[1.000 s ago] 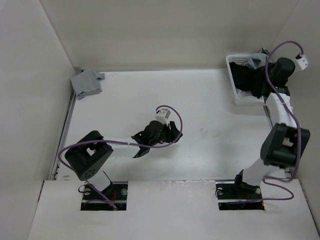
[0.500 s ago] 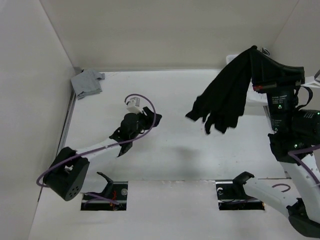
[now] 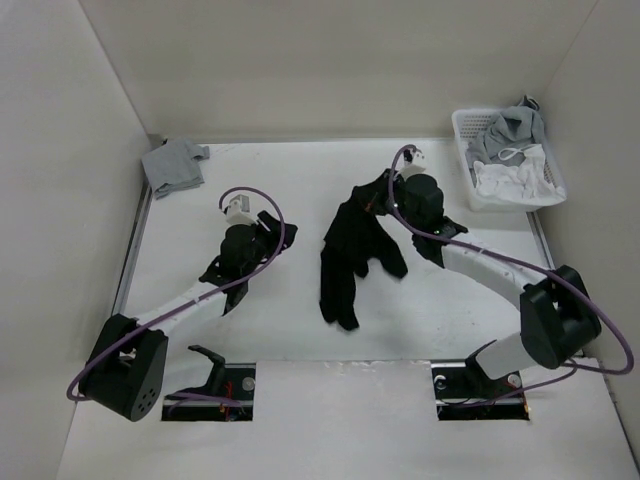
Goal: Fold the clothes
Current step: Move the tank top to the center of the board, then flatten the tank top out
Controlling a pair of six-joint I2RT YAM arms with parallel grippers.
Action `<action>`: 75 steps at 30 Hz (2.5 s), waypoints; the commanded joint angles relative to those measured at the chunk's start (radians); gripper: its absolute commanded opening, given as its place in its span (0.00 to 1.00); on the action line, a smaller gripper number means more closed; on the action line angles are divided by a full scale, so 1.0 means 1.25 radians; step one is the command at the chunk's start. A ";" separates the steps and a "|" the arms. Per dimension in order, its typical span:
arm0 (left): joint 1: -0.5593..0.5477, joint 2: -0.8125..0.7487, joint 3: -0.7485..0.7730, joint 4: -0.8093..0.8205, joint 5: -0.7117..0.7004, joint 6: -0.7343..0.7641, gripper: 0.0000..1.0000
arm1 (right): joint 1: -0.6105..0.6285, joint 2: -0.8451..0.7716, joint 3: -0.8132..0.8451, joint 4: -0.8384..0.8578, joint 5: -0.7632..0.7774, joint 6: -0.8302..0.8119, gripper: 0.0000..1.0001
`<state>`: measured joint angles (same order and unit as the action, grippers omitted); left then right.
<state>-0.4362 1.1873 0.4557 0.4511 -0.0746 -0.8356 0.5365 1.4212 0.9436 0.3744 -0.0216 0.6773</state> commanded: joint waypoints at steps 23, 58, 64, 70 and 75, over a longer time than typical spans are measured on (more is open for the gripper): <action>0.027 -0.194 -0.053 -0.172 0.007 0.001 0.48 | 0.284 -0.291 -0.207 -0.276 0.193 0.176 0.33; -0.172 0.367 0.141 0.156 0.155 -0.041 0.08 | 0.326 -0.288 -0.511 -0.262 0.303 0.389 0.10; -0.122 0.208 0.153 0.138 0.130 -0.036 0.01 | 0.341 -0.420 -0.415 -0.304 0.418 0.232 0.00; -0.035 -0.010 0.214 0.019 0.072 -0.004 0.00 | 0.389 -0.627 -0.201 -0.512 0.466 0.082 0.00; 0.010 -0.118 0.313 -0.061 0.071 0.014 0.00 | 0.427 -0.644 -0.035 -0.554 0.427 -0.003 0.00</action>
<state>-0.4526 1.1404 0.7502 0.4366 0.0322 -0.8494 1.0245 0.6254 0.7742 -0.2390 0.5091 0.8028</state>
